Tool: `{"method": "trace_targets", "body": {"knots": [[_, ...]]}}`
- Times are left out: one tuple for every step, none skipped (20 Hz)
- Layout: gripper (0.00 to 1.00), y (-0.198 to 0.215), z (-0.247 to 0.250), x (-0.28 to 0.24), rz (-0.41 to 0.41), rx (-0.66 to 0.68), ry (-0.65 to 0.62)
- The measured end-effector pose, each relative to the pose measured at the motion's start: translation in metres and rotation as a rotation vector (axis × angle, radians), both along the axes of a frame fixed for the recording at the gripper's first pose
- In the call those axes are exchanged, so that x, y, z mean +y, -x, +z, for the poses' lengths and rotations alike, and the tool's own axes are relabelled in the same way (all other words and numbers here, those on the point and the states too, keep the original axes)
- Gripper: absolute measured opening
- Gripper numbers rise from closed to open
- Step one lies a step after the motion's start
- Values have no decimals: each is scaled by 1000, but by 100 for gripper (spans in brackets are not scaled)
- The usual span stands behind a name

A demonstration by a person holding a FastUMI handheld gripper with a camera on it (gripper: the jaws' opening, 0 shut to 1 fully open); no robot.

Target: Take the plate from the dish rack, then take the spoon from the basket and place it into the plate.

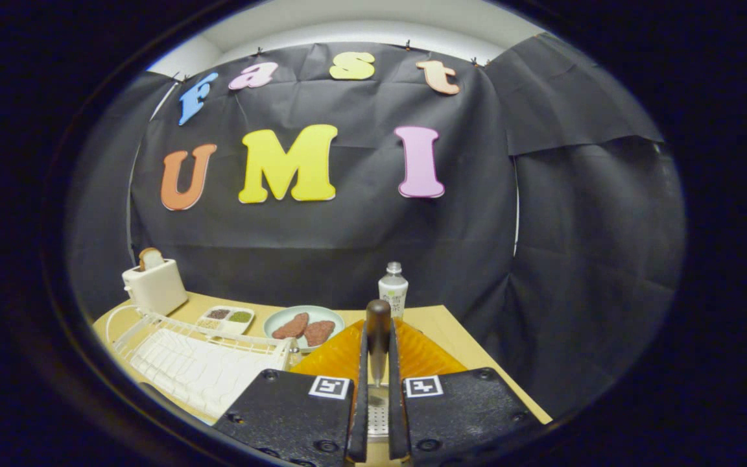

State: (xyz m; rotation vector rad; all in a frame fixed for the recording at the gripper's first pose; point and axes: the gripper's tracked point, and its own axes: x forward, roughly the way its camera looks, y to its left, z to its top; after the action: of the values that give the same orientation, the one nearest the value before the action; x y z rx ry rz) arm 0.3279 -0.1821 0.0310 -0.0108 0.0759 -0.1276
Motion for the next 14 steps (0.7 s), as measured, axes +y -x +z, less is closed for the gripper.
{"method": "trace_targets", "body": {"knots": [[18, 11, 7, 4, 0, -12, 6], [18, 22, 12, 4, -16, -25, 10], [18, 35, 17, 5, -36, -36, 9], [18, 49, 21, 7, -55, -46, 6], [18, 64, 22, 14, -55, -54, 0], [18, 78, 23, 22, -43, -59, -5], [18, 93, 22, 31, -31, -61, -15], [18, 107, 17, 40, -18, -56, -20], [18, 116, 11, 49, -7, -55, -23], [18, 127, 5, 60, 8, -48, -24], [18, 141, -2, 73, 26, -42, -21], [18, 151, -7, 85, 48, -39, -17], [18, 160, -16, 98, 70, -30, -14], [18, 169, -25, 112, 94, -14, -9]]}}
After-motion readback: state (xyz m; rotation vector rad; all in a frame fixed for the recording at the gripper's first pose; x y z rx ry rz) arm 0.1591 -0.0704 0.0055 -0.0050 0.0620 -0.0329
